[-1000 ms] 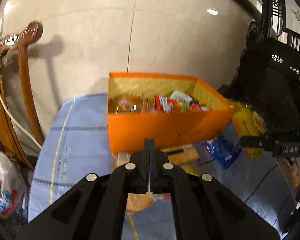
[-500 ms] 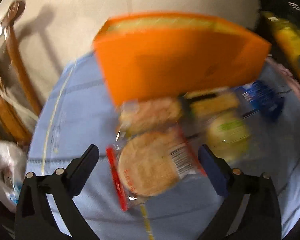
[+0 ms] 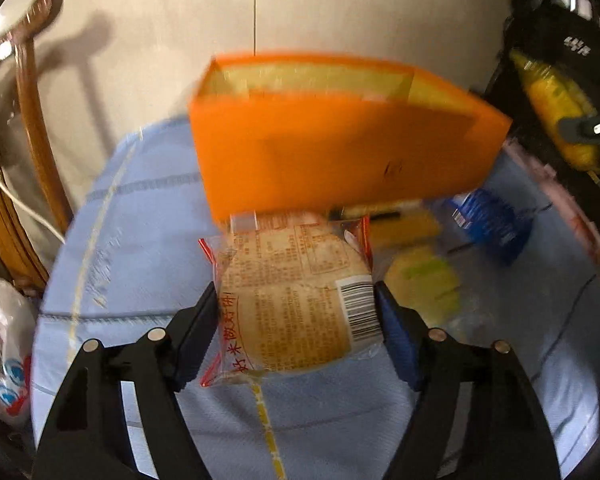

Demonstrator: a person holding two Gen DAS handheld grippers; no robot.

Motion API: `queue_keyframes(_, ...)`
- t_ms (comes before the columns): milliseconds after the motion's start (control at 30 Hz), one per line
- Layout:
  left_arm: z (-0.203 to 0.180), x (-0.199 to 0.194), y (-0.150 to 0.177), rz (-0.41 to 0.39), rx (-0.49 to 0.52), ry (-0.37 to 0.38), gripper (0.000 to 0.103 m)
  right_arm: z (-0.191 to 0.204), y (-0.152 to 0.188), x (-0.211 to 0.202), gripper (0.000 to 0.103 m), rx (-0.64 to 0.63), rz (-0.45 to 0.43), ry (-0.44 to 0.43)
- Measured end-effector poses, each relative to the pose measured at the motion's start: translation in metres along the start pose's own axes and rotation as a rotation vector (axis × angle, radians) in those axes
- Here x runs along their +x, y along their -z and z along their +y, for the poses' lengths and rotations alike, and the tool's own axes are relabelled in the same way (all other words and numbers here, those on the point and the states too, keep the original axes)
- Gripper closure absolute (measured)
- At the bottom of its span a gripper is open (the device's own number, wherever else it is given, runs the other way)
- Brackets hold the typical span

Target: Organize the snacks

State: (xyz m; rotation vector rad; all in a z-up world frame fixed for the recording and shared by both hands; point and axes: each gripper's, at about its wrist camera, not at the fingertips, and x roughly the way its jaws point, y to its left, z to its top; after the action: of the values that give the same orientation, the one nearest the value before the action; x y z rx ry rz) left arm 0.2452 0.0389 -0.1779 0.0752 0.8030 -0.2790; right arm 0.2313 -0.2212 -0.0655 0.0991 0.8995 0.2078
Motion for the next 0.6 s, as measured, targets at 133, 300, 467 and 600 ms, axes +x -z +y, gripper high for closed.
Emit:
queue_keyframes(133, 0.006, -0.029, -0.043, -0.081, -0.002, 0.016, 0.031, -0.008, -0.016, -0.008, 0.059, 0.006, -0.021, 0.01)
queue_keyframes(300, 0.0, -0.051, -0.121, -0.158, 0.022, 0.013, 0.031, 0.008, -0.061, -0.022, 0.059, -0.062, -0.061, -0.003)
queue_keyframes(467, -0.01, -0.06, -0.191, -0.207, 0.043, -0.022, 0.03, 0.021, -0.11, -0.036, 0.059, -0.1, -0.101, -0.008)
queue_keyframes(600, -0.009, -0.049, -0.226, -0.182, 0.005, -0.05, 0.021, 0.023, -0.148, -0.023, 0.054, -0.111, -0.07, -0.028)
